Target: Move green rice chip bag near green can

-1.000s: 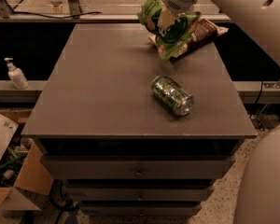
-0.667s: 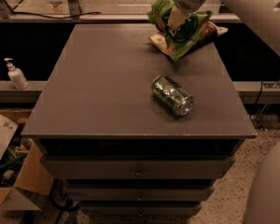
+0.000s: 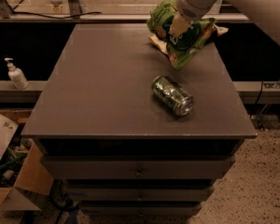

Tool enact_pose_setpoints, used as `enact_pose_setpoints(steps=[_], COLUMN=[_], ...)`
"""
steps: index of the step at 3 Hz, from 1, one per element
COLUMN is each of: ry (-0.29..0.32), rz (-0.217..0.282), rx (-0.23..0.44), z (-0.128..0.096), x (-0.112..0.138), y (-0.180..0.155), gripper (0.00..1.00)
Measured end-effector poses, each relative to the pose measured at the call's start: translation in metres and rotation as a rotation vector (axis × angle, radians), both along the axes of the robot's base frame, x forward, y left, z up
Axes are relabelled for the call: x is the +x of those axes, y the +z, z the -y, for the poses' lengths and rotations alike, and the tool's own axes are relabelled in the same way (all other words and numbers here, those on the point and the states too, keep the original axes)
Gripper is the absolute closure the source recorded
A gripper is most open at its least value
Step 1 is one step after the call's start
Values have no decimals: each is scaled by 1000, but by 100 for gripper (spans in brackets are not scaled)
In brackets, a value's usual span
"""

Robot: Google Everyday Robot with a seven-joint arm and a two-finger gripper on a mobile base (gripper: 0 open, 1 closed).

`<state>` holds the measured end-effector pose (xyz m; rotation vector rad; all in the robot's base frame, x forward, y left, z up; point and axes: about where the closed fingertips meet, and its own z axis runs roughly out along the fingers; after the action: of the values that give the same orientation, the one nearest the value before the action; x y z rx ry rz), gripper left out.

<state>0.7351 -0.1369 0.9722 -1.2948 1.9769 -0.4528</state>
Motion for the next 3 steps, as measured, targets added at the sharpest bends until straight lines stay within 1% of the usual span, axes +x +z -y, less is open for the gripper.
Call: enact_pose_setpoints(steps=[1,2,3], ry=[76,114,133], rz=[-27,-53,-80], rx=[-35,-73,-88], z=[-11,-6,-2], x=[-14,-23,-37], y=[-10,-22,-33], gripper=[100,100,100])
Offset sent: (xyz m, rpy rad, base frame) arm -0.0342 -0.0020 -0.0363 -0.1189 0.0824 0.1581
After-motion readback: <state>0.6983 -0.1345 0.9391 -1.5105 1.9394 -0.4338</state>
